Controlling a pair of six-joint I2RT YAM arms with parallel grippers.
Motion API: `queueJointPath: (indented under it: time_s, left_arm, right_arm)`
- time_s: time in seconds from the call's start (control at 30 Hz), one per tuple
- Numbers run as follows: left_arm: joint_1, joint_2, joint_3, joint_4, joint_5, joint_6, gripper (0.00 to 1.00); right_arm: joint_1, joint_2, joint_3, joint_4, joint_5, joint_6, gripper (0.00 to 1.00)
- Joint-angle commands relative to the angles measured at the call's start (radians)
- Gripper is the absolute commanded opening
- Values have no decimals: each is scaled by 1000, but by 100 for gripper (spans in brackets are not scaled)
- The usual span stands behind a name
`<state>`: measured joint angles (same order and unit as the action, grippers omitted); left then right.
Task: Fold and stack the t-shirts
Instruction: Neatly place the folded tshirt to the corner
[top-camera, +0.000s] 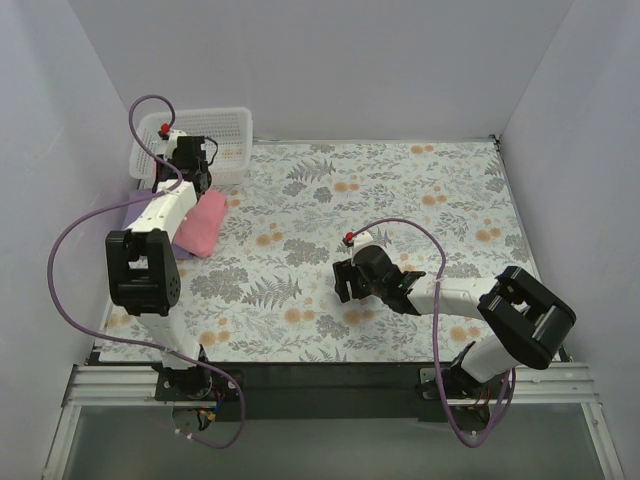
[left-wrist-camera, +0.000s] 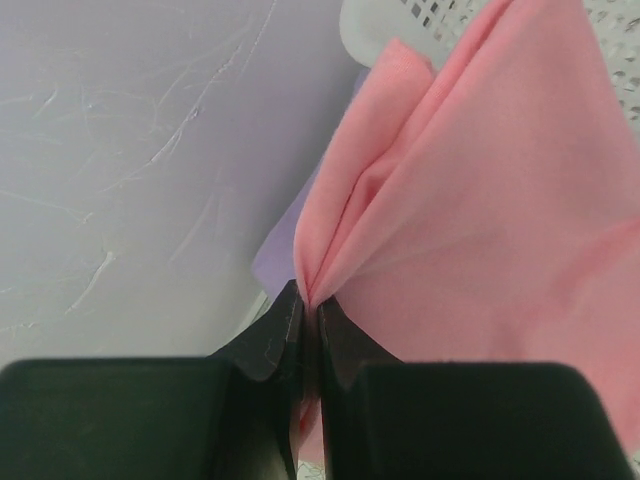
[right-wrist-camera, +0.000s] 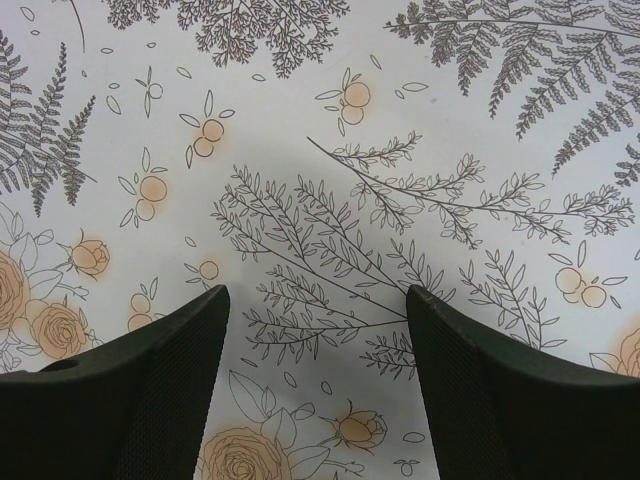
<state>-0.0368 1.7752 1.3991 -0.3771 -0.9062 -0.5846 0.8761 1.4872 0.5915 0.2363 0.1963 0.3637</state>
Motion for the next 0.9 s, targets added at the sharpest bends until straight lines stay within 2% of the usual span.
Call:
queueJointPath:
  time_s: [0.0, 0.3, 0.53, 0.83, 0.87]
  left_arm:
    - [18, 47, 52, 36, -82, 8, 0]
    - [119, 118, 75, 81, -96, -63, 0]
    - [146, 161, 90, 121, -105, -61, 0]
    - [158, 211, 69, 305, -151, 43, 0]
    - [163, 213, 66, 335, -151, 51, 3]
  right_arm:
    - [-6, 2, -15, 8, -12, 14, 77]
    - [-9, 7, -16, 8, -20, 12, 77]
    - [-12, 16, -16, 9, -24, 15, 76]
    - [-19, 25, -16, 14, -32, 15, 76]
    - [-19, 27, -16, 14, -35, 15, 76]
